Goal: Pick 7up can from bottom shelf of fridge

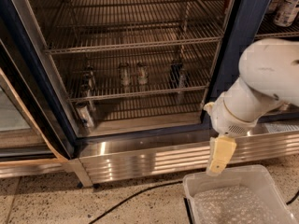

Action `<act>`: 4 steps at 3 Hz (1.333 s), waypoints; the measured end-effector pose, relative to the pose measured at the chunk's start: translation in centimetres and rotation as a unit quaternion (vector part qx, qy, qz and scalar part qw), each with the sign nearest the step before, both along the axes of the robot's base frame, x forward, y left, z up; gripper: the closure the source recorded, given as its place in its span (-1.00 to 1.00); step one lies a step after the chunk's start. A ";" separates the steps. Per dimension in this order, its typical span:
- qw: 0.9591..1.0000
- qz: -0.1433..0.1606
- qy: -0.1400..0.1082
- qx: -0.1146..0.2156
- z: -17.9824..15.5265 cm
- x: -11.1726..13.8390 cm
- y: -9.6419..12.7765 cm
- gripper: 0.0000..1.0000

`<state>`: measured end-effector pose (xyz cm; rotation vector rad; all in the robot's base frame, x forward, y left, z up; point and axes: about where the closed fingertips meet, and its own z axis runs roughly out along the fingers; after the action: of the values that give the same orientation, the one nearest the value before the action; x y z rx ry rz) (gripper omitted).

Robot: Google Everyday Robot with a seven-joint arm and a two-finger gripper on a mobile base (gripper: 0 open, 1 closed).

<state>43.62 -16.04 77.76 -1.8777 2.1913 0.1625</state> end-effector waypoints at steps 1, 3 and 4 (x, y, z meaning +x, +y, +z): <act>1.000 0.025 -0.013 0.013 -4.2 1.0 0.2 -1.00; 0.999 0.004 -0.015 0.038 -6.5 2.0 0.9 -1.00; 0.997 -0.021 -0.026 0.069 -10.8 4.7 2.1 -1.00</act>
Offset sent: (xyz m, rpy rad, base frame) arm 0.0066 0.0008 -0.0369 0.0216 -0.0139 0.0411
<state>48.32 -13.95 66.95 -1.7411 2.1253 0.2490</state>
